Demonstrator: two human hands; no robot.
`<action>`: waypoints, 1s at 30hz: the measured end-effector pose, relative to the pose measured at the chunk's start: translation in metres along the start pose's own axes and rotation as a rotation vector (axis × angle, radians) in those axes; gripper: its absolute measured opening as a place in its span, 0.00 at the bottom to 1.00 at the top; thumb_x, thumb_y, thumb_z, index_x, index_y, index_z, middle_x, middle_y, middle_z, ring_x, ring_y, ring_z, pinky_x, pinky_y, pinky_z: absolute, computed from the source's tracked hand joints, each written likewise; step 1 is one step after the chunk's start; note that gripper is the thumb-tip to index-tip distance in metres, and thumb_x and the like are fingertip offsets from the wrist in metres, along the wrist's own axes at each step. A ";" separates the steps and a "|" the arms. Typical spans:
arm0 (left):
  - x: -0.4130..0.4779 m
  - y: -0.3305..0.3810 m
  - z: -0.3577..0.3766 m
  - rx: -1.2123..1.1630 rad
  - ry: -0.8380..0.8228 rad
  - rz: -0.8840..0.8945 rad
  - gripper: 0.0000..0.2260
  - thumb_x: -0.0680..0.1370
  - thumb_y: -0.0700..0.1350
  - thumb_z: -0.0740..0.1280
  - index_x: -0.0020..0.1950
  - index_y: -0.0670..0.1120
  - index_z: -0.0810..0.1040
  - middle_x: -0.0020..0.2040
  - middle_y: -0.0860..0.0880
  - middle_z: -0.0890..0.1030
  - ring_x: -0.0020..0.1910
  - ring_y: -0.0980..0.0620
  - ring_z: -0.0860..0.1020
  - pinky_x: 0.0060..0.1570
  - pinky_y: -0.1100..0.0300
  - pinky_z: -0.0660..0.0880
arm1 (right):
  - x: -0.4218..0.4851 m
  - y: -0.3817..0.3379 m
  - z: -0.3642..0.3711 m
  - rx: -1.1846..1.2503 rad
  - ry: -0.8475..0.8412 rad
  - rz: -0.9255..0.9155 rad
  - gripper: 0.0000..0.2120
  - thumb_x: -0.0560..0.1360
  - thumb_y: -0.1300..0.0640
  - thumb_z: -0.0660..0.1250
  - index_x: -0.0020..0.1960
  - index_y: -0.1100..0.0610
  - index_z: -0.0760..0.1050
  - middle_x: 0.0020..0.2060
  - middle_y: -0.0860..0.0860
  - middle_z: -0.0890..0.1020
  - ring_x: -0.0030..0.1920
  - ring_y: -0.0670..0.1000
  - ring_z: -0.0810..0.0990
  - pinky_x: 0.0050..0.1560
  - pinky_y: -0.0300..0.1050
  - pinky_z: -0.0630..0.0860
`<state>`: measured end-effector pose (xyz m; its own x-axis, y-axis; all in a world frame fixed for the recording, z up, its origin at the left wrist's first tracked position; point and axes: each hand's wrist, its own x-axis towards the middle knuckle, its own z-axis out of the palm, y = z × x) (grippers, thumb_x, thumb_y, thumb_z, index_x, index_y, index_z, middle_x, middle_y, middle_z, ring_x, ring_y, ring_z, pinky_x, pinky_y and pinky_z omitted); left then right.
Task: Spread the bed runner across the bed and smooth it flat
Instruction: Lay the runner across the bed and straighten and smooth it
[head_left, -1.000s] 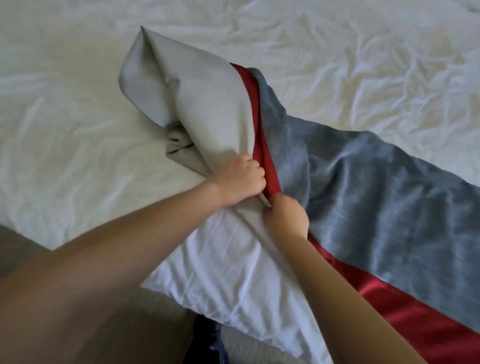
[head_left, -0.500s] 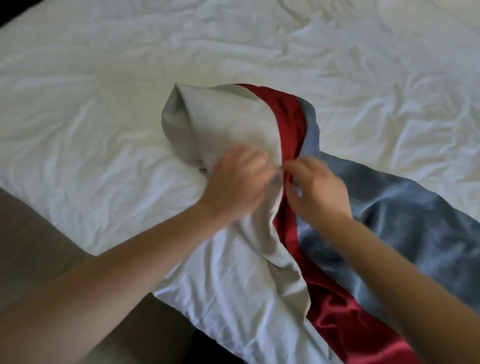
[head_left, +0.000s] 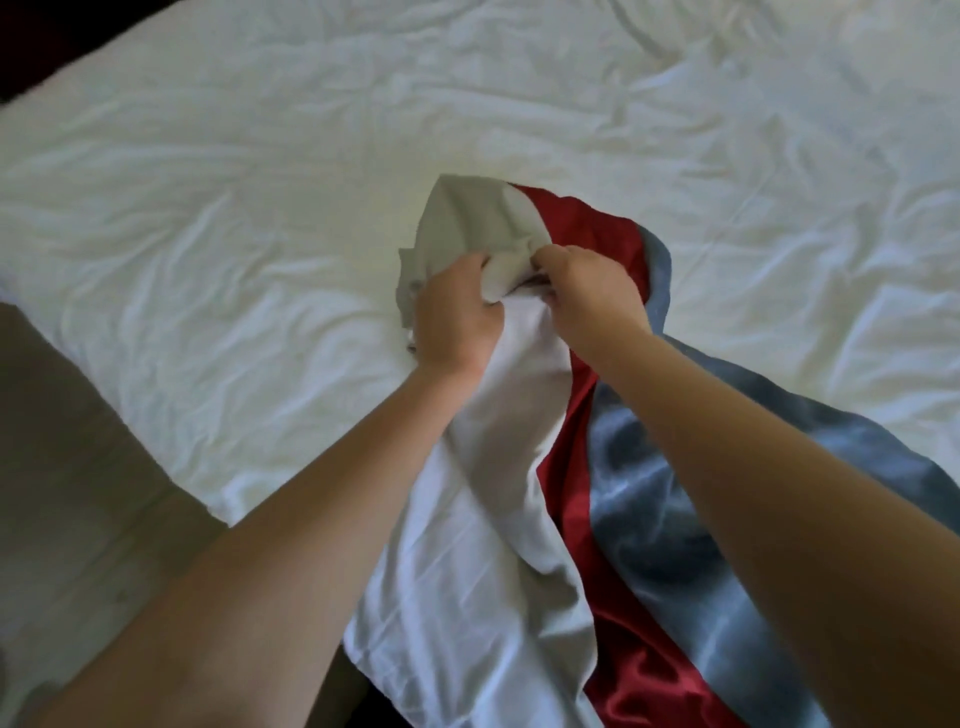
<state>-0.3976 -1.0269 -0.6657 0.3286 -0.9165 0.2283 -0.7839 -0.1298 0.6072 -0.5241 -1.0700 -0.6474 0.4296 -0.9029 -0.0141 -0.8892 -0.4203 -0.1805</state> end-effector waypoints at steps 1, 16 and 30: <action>-0.002 0.009 0.001 -0.006 0.032 0.043 0.09 0.73 0.37 0.63 0.48 0.45 0.81 0.42 0.47 0.84 0.42 0.44 0.80 0.39 0.61 0.66 | -0.004 0.007 -0.003 0.031 0.052 -0.003 0.12 0.73 0.66 0.61 0.56 0.61 0.73 0.48 0.59 0.80 0.47 0.61 0.77 0.44 0.55 0.74; -0.148 0.235 0.109 -0.242 -0.791 0.631 0.22 0.72 0.35 0.66 0.66 0.43 0.74 0.57 0.40 0.80 0.57 0.40 0.77 0.57 0.48 0.72 | -0.309 0.199 -0.044 0.128 0.249 0.684 0.13 0.68 0.63 0.74 0.51 0.57 0.78 0.43 0.57 0.83 0.39 0.61 0.82 0.38 0.52 0.76; -0.121 0.163 0.070 -0.237 -0.151 0.488 0.23 0.69 0.45 0.69 0.64 0.44 0.73 0.61 0.47 0.76 0.62 0.49 0.73 0.65 0.59 0.66 | -0.215 0.195 -0.080 0.263 0.437 0.511 0.14 0.73 0.60 0.65 0.58 0.55 0.76 0.55 0.52 0.78 0.53 0.53 0.76 0.44 0.42 0.70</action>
<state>-0.6018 -0.9637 -0.6474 -0.1354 -0.8954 0.4243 -0.6808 0.3952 0.6167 -0.8025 -0.9655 -0.6006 -0.1807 -0.9576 0.2244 -0.8713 0.0500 -0.4881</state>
